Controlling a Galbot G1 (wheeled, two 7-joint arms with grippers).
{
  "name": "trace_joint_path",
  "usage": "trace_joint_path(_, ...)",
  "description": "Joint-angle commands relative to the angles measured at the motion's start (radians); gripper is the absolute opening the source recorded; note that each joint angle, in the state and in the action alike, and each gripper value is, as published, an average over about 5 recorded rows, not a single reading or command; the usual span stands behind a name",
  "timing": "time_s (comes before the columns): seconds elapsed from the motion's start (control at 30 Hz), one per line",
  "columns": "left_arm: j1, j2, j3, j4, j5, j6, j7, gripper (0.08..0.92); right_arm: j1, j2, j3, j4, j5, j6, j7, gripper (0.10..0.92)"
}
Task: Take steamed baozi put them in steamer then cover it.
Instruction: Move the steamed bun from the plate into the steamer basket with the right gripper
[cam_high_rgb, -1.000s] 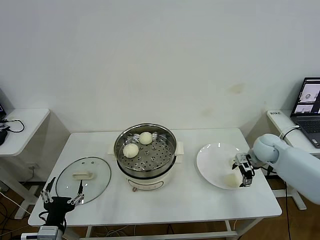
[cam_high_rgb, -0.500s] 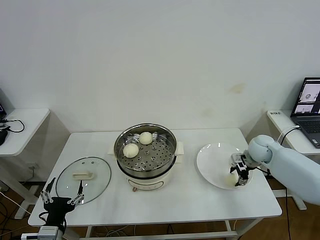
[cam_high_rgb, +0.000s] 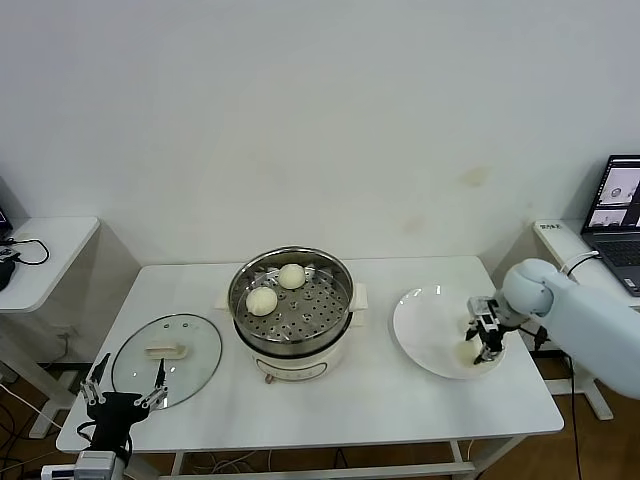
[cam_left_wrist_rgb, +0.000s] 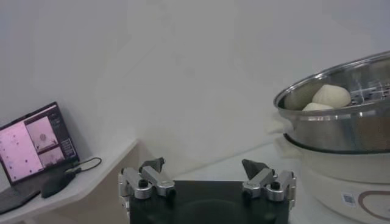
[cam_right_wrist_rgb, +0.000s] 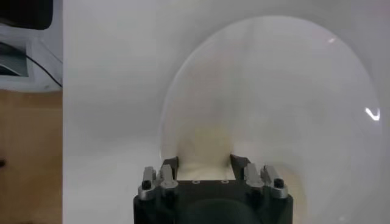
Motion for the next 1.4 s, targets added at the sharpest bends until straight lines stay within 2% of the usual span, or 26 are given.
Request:
trace_joint_path(0.03, -0.006, 0.005, 0.002, 0.003, -0.001, 0.0, 0.0, 0.823, 0.197, -0.002, -0.068, 0.022, 0.083, -0.014, -0.011, 0.56)
trace_joint_path(0.23, -0.016, 0.013, 0.005, 0.007, -0.001, 0.001, 0.001, 0.823, 0.373, 0.071, -0.156, 0.005, 0.142, -0.026, -0.013, 0.56)
trace_joint_path(0.63, -0.019, 0.015, -0.01, 0.016, -0.009, 0.0, -0.002, 0.823, 0.632, 0.317, -0.295, -0.031, 0.294, -0.05, 0.031, 0.568)
trace_joint_path(0.97, -0.01, 0.007, -0.035, 0.005, -0.012, 0.0, -0.002, 0.823, 0.623, 0.544, -0.363, -0.036, 0.347, -0.036, 0.087, 0.568)
trace_joint_path(1.1, -0.008, 0.004, -0.046, 0.007, -0.016, 0.0, -0.003, 0.823, 0.581, 0.598, -0.379, -0.037, 0.361, 0.035, 0.117, 0.569)
trace_joint_path(1.4, -0.007, -0.004, -0.059, 0.017, -0.021, -0.001, -0.004, 0.823, 0.486, 0.644, -0.459, -0.015, 0.26, 0.176, 0.167, 0.569)
